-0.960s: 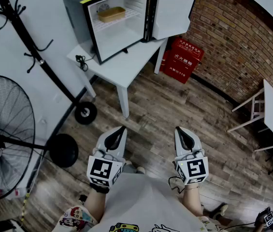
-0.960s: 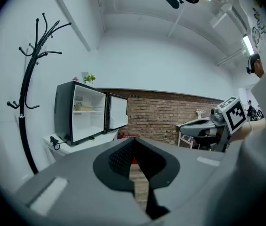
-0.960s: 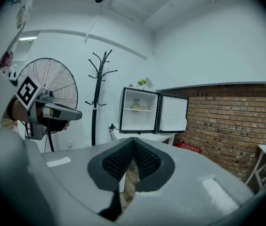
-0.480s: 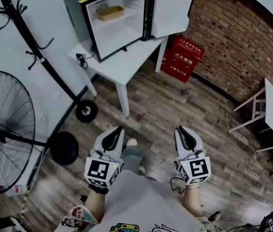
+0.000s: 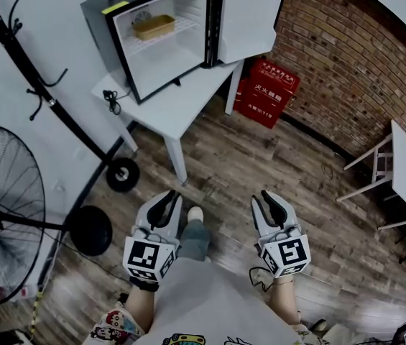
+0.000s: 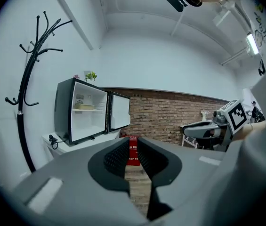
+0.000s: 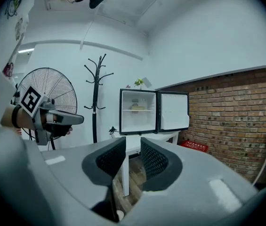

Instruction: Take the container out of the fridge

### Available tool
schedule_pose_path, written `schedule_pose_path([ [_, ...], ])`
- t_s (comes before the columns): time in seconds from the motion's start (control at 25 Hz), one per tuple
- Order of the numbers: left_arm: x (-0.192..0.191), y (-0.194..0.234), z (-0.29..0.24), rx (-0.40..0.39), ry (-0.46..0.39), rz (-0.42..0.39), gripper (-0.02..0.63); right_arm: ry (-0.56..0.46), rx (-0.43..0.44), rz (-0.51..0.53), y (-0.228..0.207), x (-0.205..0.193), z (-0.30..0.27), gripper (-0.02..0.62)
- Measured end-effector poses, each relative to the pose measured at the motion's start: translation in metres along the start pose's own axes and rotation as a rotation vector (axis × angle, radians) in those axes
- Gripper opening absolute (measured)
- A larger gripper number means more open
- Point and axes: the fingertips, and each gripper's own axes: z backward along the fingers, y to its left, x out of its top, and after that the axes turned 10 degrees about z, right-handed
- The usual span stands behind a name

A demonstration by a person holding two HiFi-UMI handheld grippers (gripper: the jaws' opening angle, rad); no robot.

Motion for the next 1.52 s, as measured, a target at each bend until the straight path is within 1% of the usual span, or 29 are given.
schedule_pose_path([
  [0.2, 0.012, 0.026, -0.038, -0.007, 0.004, 0.002, 0.063, 0.003, -0.009, 0.000, -0.022, 0.006, -0.037, 0.115],
  [0.36, 0.026, 0.047, -0.073, -0.012, 0.012, 0.003, 0.087, 0.015, -0.021, -0.006, -0.044, 0.011, -0.072, 0.135],
  [0.64, 0.053, 0.084, -0.131, -0.027, -0.008, 0.004, 0.115, 0.005, -0.005, 0.004, -0.069, 0.030, -0.137, 0.178],
  [0.84, 0.072, 0.115, -0.163, -0.030, -0.024, -0.005, 0.137, -0.023, -0.013, 0.012, -0.084, 0.045, -0.181, 0.186],
  [0.96, 0.080, 0.133, -0.176, -0.030, -0.034, 0.000, 0.138, -0.022, -0.013, 0.015, -0.089, 0.050, -0.204, 0.189],
  [1.12, 0.084, 0.153, -0.187, -0.025, -0.034, 0.003, 0.141, -0.036, -0.009, -0.008, -0.090, 0.055, -0.228, 0.198],
  [1.28, 0.081, 0.166, -0.192, -0.019, -0.025, 0.014, 0.146, -0.033, 0.008, -0.009, -0.085, 0.058, -0.244, 0.209],
  [1.52, 0.075, 0.182, -0.194, 0.009, -0.009, 0.039, 0.164, -0.026, 0.046, -0.017, -0.083, 0.058, -0.266, 0.229],
])
